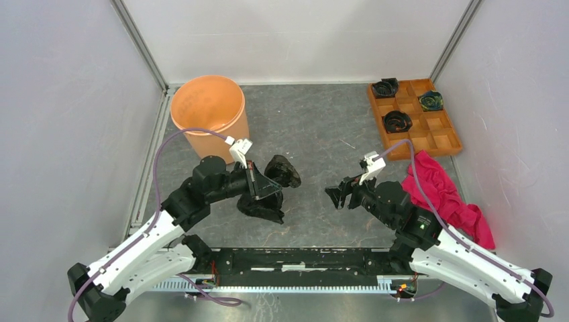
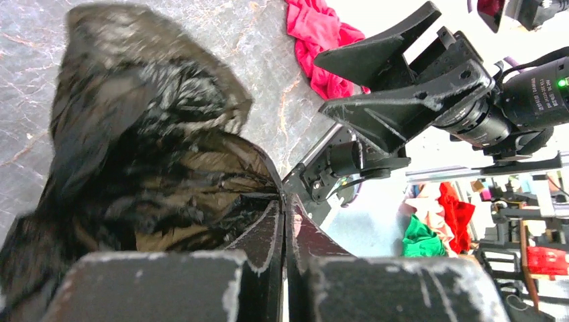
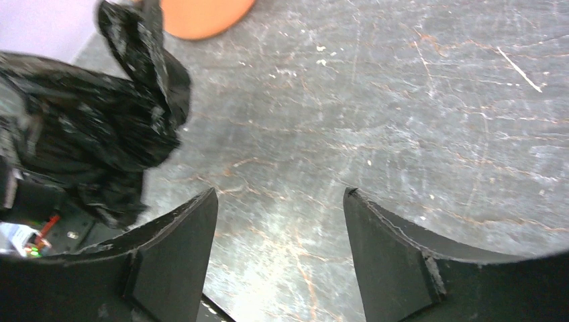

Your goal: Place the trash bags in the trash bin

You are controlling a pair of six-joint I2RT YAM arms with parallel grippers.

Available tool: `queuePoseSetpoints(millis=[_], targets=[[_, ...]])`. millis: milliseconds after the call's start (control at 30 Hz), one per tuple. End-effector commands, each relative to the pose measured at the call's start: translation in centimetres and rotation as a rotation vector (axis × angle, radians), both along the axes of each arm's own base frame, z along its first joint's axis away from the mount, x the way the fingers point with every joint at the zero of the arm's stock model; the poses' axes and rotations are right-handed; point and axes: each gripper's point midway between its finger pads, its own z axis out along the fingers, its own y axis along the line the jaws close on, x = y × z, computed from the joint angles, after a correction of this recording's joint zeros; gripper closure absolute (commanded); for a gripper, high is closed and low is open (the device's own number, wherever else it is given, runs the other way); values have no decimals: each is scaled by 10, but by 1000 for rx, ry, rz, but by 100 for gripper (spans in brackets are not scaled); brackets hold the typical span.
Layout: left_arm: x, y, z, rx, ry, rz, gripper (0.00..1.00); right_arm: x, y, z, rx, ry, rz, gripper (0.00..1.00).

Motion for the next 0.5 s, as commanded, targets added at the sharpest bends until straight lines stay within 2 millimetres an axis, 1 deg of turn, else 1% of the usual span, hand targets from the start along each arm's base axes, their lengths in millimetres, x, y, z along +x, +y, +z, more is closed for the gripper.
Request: queuePoseSetpoints(millis=[0,100,200,233,300,367,467], targets=[[3,2,3,113,-65,-49,98,0,-6,5,-86,-34,16,18],[9,-10,17,110,-85,-89,98,-7,12,3,-81,-30,121,9],[9,-24,21,81,-90,-155,98,-2,18,4,-119,-23,127,7],[9,-29,19,81,-89,-188,98,1,19,10,-123,-22,121,7],[7,-35,7,113,-56,-230,98,5,24,19,-95,-42,113,7],[3,-35,-15,158,-15,-249,98,8,24,21,-54,-70,95,7],[-6,-30,-49,196,38,-234,98,13,17,22,-27,-80,39,7]])
